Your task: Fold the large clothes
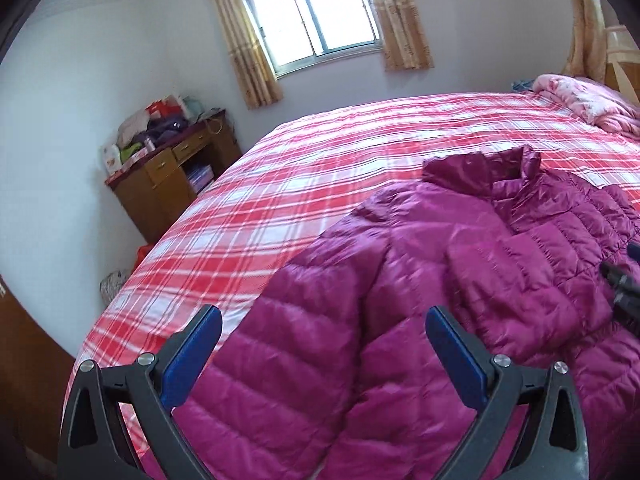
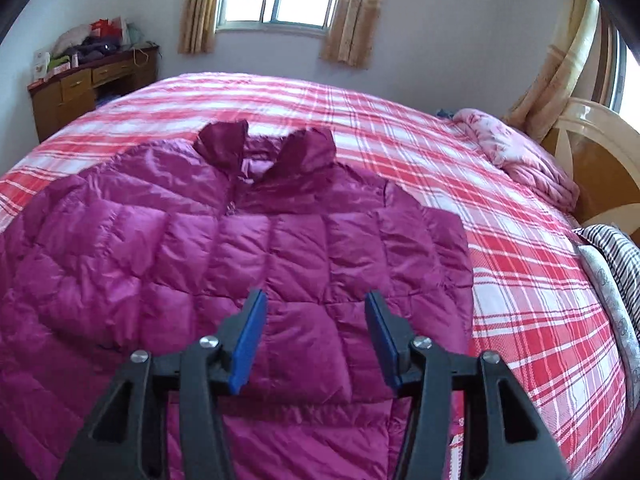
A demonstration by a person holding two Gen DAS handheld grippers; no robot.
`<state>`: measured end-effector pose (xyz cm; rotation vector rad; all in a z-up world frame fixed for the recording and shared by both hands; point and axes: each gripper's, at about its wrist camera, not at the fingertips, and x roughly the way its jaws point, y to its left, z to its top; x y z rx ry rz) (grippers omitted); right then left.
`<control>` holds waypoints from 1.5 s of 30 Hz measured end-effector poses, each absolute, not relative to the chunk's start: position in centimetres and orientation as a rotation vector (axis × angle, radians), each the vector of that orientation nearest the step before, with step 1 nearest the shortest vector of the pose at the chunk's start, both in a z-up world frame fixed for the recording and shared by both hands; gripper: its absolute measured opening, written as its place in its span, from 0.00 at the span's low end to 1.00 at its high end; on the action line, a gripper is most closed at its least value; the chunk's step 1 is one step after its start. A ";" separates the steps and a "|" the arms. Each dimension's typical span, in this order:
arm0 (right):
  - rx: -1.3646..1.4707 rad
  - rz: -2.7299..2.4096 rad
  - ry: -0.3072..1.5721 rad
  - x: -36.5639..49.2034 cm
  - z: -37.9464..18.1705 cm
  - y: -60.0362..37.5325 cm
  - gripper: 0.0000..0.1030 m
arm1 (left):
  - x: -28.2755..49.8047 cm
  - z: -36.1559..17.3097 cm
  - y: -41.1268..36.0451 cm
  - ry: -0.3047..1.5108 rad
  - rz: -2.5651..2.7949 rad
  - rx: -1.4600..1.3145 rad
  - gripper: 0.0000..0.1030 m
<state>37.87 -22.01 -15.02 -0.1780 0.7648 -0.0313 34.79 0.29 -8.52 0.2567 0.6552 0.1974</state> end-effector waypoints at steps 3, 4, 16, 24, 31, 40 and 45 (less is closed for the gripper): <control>-0.196 0.020 0.815 38.2 -16.9 -20.9 0.50 | 37.0 -9.3 -2.9 0.663 0.176 0.308 0.99; -0.224 0.027 0.817 38.0 -17.4 -20.2 0.50 | 37.9 -9.9 -3.9 0.667 0.190 0.330 0.99; 0.064 -0.154 0.648 39.8 -11.9 -31.7 0.25 | 41.8 -14.7 -3.9 0.779 0.297 0.405 0.99; 0.029 -0.145 0.740 43.0 -16.2 -32.5 0.19 | 43.1 -14.1 -7.5 0.741 0.232 0.384 0.99; 0.059 -0.113 0.790 43.1 -17.8 -32.8 0.19 | 44.0 -17.4 -7.0 0.768 0.257 0.392 0.99; -0.004 -0.138 0.821 42.5 -16.0 -32.0 0.19 | 43.9 -18.1 -6.4 0.774 0.252 0.351 0.99; 0.075 -0.086 0.692 38.2 -11.7 -30.5 0.60 | 44.0 -18.2 -5.9 0.782 0.237 0.314 0.99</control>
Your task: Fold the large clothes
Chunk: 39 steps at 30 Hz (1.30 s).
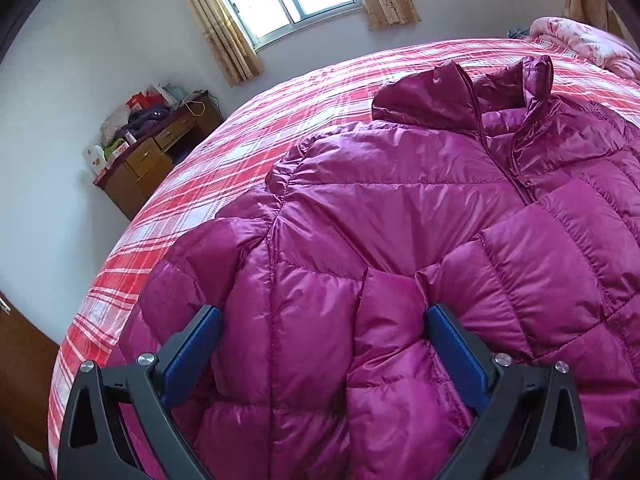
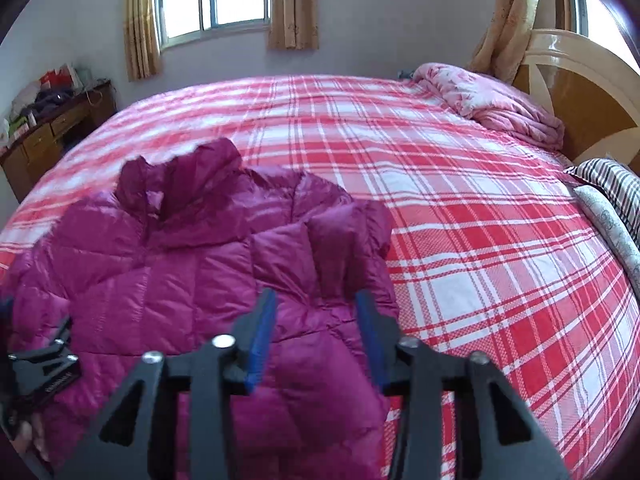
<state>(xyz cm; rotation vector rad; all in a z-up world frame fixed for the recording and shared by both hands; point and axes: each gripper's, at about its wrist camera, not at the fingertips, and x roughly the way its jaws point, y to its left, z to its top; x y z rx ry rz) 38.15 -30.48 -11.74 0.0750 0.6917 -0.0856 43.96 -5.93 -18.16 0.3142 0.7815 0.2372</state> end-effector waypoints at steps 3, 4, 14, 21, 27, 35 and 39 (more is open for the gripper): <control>0.061 -0.022 0.734 37.7 -12.7 -27.7 0.60 | 44.0 -18.2 -5.6 0.784 0.231 0.303 0.99; 0.063 -0.013 0.749 37.9 -13.4 -27.2 0.60 | 44.0 -18.2 -5.5 0.784 0.229 0.300 0.99; -0.008 -0.059 0.852 39.8 -18.6 -25.7 0.60 | 44.1 -18.2 -5.1 0.791 0.220 0.280 0.99; -0.035 -0.076 0.844 39.3 -18.5 -25.0 0.61 | 44.4 -18.2 -4.4 0.813 0.205 0.252 0.99; -0.028 -0.076 0.829 39.4 -18.7 -25.4 0.61 | 44.7 -17.5 -3.2 0.843 0.165 0.211 0.99; -0.014 -0.071 0.819 39.4 -18.7 -25.5 0.61 | 40.5 -13.6 2.7 0.793 0.195 0.176 0.99; -0.020 -0.073 0.821 39.4 -18.8 -25.5 0.61 | 38.0 -13.1 7.4 0.780 0.285 0.210 0.99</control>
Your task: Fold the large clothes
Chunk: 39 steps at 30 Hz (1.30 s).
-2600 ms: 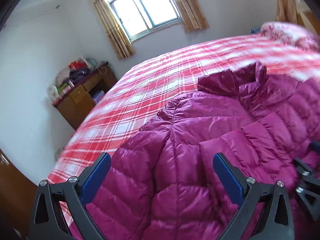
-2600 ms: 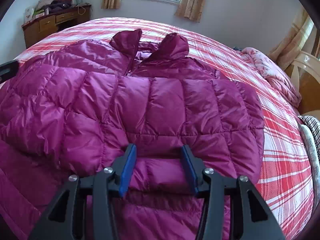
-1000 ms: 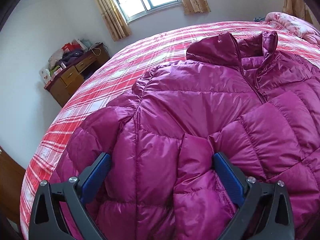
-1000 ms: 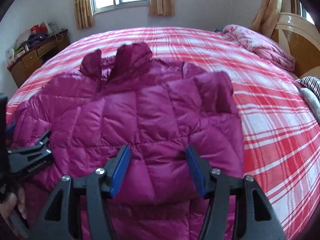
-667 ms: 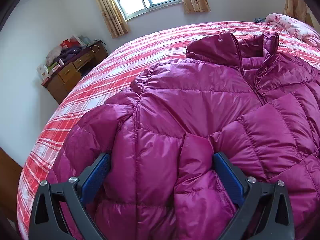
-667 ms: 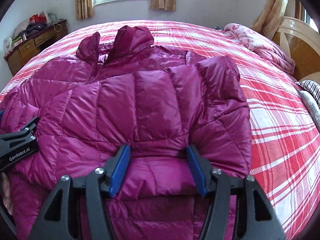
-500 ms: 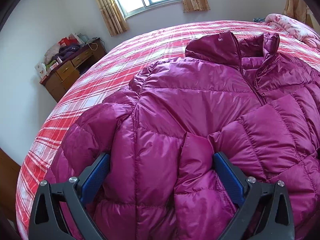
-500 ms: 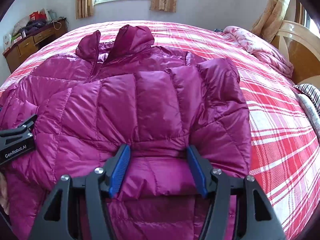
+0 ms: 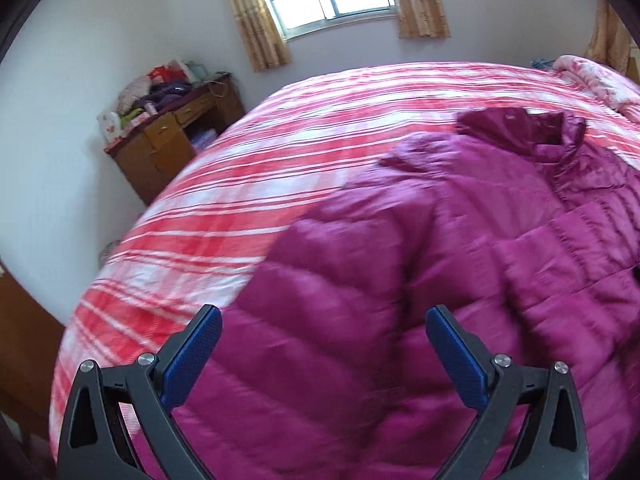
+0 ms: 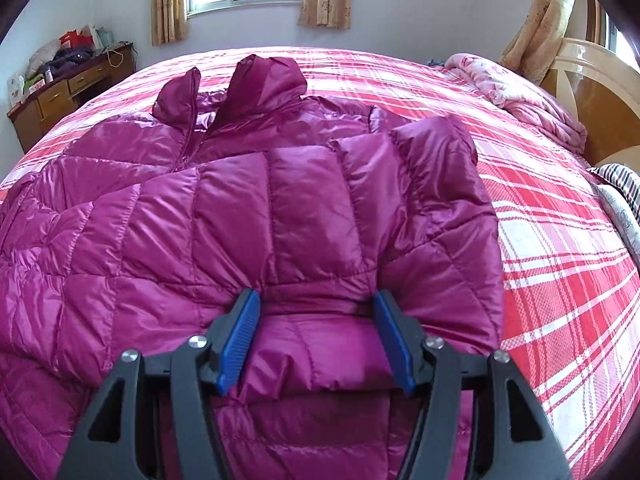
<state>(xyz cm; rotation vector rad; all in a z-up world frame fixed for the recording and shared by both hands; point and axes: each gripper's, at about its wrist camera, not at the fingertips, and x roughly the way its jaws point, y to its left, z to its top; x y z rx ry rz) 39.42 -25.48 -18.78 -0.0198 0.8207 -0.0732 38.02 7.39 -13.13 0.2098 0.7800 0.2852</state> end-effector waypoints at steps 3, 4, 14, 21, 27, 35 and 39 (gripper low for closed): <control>-0.023 -0.075 0.821 39.4 -18.8 -25.5 0.61 | 36.0 -13.3 11.3 0.780 0.360 0.215 0.99; -0.025 -0.076 0.820 39.4 -18.8 -25.4 0.61 | 35.1 -13.5 13.0 0.788 0.389 0.214 0.99; -0.028 -0.077 0.819 39.4 -18.8 -25.4 0.61 | 26.9 -14.7 23.7 0.867 0.477 0.023 0.99; -0.052 -0.092 0.814 39.1 -18.6 -25.2 0.62 | 25.9 -16.4 22.5 0.906 0.379 -0.047 0.97; -0.070 -0.090 0.820 38.5 -18.2 -25.0 0.63 | 26.7 -16.4 20.1 0.922 0.315 0.031 0.24; -0.085 -0.060 0.743 35.0 -15.4 -26.2 0.63 | 27.6 -9.4 19.7 0.744 0.357 0.156 0.17; -0.110 -0.090 0.750 33.7 -15.0 -27.5 0.63 | 28.1 -5.4 17.5 0.634 0.349 0.225 0.17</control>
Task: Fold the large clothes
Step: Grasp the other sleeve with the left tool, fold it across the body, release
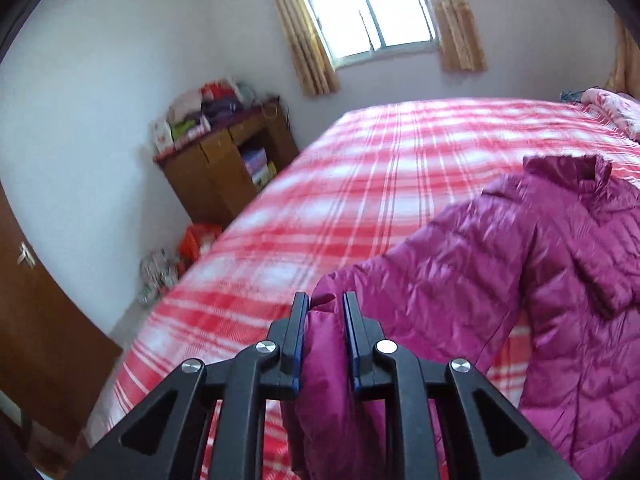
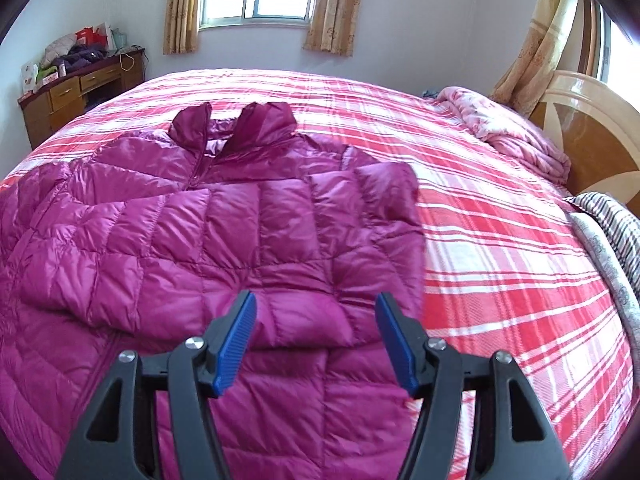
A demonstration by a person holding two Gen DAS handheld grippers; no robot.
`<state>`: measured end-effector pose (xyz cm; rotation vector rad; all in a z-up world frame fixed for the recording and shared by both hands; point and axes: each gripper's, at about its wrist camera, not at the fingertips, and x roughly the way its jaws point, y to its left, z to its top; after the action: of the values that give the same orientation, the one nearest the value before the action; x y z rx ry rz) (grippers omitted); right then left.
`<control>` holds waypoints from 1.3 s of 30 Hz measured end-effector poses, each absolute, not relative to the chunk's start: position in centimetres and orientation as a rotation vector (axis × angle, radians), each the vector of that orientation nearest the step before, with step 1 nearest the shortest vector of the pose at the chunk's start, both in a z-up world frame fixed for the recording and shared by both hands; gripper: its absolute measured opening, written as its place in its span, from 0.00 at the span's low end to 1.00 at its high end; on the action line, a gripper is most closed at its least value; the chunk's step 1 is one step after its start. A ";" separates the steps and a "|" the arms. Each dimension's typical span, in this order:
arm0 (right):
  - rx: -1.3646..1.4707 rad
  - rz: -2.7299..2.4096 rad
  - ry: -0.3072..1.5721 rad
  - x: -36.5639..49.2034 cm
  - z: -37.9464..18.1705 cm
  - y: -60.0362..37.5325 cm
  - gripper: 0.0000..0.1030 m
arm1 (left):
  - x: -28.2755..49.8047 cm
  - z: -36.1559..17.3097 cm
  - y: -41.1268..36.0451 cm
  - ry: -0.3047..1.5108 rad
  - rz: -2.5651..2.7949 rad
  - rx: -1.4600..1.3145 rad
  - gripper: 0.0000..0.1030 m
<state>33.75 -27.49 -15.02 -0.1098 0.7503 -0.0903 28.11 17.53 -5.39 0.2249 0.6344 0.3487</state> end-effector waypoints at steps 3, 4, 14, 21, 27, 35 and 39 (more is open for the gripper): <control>-0.104 -0.108 0.757 32.8 -15.3 -28.6 0.63 | 28.7 -3.6 15.3 0.589 0.305 0.265 0.16; -0.101 -0.112 0.760 32.6 -15.4 -29.0 0.63 | 28.9 -3.2 14.2 0.576 0.291 0.285 0.16; -0.012 -0.094 0.764 29.3 -17.2 -31.4 0.63 | 31.6 -1.1 3.1 0.518 0.139 0.416 0.16; 0.067 -0.087 0.765 28.6 -18.4 -32.7 0.67 | 32.9 -1.6 -3.8 0.521 0.049 0.476 0.16; 0.073 -0.095 0.755 28.2 -18.7 -32.7 0.68 | 33.7 -1.9 -8.4 0.545 -0.037 0.451 0.15; 0.086 -0.095 0.753 28.0 -18.8 -32.9 0.68 | 34.0 -2.8 -14.1 0.545 -0.136 0.444 0.14; 0.102 -0.097 0.747 27.8 -18.8 -33.2 0.68 | 33.9 -4.3 -16.7 0.558 -0.184 0.460 0.14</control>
<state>27.80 -33.20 -18.81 0.1020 0.7469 -0.0967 33.86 -16.68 -4.32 0.4603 0.5576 -0.1839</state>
